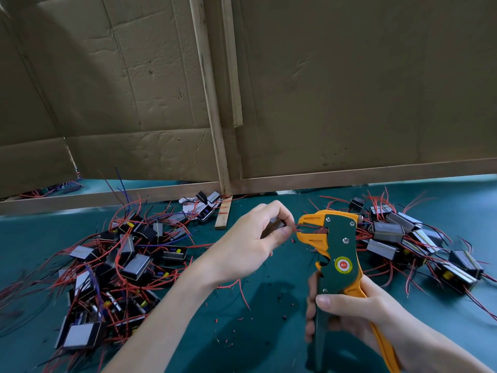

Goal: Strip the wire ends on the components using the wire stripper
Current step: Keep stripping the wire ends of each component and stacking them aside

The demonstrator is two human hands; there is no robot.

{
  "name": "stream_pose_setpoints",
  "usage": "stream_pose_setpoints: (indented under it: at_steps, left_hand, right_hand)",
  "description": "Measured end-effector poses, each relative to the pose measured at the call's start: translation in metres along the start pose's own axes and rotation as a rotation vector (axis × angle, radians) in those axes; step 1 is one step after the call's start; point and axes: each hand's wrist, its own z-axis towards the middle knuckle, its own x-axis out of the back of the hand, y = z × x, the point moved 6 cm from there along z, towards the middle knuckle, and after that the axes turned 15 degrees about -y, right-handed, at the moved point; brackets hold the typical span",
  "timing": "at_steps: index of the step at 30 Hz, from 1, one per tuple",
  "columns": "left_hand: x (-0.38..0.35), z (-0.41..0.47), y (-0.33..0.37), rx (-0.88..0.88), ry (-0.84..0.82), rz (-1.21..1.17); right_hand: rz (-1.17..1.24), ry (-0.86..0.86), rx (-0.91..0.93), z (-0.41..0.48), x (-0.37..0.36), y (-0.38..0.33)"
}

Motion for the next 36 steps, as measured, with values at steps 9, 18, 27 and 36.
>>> stream_pose_setpoints:
  at_steps: [9, 18, 27, 36]
  left_hand:
    - [-0.002, 0.0, 0.002, 0.033, -0.019, 0.081]
    - [0.0, -0.003, 0.007, 0.071, -0.067, 0.215]
    - [-0.009, 0.002, -0.008, 0.178, -0.104, 0.2]
    - [0.0, 0.02, -0.035, 0.234, 0.218, -0.156]
  right_hand:
    - [-0.05, 0.003, -0.028, -0.003, 0.005, 0.004]
    - [-0.106, 0.051, -0.094, -0.008, 0.005, 0.005]
    - [-0.07, 0.077, -0.005, 0.0, 0.007, 0.009]
    - [0.125, 0.144, 0.059, 0.006, 0.034, 0.013]
